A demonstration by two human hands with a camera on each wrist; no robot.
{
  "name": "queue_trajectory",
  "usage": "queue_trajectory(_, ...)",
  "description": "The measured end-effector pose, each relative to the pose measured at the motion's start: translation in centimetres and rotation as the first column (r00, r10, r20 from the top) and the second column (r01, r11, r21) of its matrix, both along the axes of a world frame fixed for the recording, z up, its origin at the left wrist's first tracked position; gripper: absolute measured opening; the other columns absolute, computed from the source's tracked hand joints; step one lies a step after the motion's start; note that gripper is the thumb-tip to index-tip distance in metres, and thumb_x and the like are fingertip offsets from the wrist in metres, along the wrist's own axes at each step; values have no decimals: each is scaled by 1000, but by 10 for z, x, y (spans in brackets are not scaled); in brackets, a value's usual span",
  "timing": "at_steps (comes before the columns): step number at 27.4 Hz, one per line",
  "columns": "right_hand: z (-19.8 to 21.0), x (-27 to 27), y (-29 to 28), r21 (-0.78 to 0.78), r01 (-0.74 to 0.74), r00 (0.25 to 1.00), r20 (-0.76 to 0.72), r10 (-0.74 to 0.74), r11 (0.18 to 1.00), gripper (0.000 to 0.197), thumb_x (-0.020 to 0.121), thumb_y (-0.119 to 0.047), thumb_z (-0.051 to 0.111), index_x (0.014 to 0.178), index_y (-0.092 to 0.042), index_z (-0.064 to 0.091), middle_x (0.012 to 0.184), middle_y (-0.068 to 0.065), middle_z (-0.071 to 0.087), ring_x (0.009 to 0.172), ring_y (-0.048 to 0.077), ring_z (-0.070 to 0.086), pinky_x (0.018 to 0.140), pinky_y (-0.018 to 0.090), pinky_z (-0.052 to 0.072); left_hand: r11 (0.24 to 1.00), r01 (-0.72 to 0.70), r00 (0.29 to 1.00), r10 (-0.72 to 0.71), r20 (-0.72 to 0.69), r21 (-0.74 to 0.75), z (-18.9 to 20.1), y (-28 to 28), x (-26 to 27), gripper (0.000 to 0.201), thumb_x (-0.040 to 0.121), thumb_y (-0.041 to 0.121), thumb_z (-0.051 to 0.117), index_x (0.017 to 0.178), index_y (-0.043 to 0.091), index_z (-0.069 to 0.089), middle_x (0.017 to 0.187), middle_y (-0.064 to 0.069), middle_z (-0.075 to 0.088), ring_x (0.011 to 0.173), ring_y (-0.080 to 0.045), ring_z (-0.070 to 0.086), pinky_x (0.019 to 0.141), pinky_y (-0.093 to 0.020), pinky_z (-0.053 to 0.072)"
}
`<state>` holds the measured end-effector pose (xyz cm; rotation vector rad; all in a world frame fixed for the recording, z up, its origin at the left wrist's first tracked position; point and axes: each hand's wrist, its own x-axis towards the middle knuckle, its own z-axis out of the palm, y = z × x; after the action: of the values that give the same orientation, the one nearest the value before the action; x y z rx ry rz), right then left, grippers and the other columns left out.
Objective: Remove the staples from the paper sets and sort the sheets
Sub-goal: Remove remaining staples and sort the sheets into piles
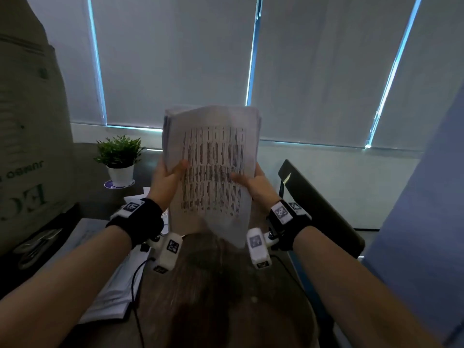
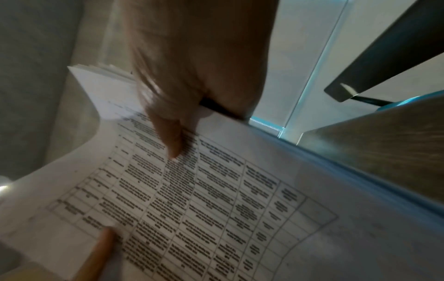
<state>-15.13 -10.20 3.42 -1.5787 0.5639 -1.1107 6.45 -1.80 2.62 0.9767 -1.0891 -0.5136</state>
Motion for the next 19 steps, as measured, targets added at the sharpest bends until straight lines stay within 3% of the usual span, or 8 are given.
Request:
queue_trajectory(2,-19,-14,8,33,-25,1000,6,25,999,50,76,-12,81,120,-20,60,115,5,71,108,23,68,97,44,53,997,68,997,-67,-42,37,-7,1,-2,57,81,40,70,129,19,51,114,-1,67,100,-14,67,79,-30,56)
queue_trajectory(4,-33,-12,13,54,14,1000,19,-16,998,45,73,-15,84,113,-15,65,110,8,73,108,28,68,96,47,53,997,49,998,-46,-49,61,-15,-2,-8,67,73,37,78,130,12,52,111,-4,67,98,-17,66,82,-32,55)
queue_trajectory(6,-23,-6,17,48,162,987,10,-163,986,30,77,-19,83,102,-18,67,102,6,74,104,29,68,95,45,54,998,-9,1000,10,-15,63,-5,-4,-24,49,81,23,72,124,5,56,101,-3,67,88,-15,65,78,-28,56)
queue_trajectory(9,-2,-6,14,47,187,982,16,-187,981,33,79,-23,81,107,-13,67,105,5,73,102,24,69,95,41,55,996,-84,992,80,96,37,12,-9,-35,25,87,24,66,108,12,60,93,-2,65,85,-17,65,69,-26,55)
queue_trajectory(13,-54,-22,16,60,45,981,-189,-33,997,40,88,-18,72,126,-13,58,114,-5,67,97,1,63,79,10,52,995,-90,995,88,48,50,-10,-1,-23,26,81,26,72,104,20,61,95,2,67,88,-14,66,79,-32,55)
queue_trajectory(15,-97,-26,24,219,18,967,-254,39,976,60,78,-37,81,127,-13,56,125,6,64,103,7,63,84,17,52,982,-41,999,35,35,182,-37,3,-22,41,72,36,77,106,18,64,98,-2,70,93,-19,66,86,-40,54)
queue_trajectory(17,-124,-28,24,323,103,969,-246,-21,941,96,44,-70,85,120,-17,60,125,8,66,108,14,65,92,28,54,969,-65,998,63,15,238,-51,4,-24,52,64,48,81,102,16,66,97,-8,72,92,-27,68,86,-48,55)
queue_trajectory(19,-120,-35,28,423,189,973,-204,-110,886,117,32,-73,87,129,-16,54,130,11,61,116,24,61,99,43,52,974,-111,989,127,-71,197,-45,-2,-29,42,70,42,80,97,14,65,92,-13,71,87,-34,68,77,-43,59)
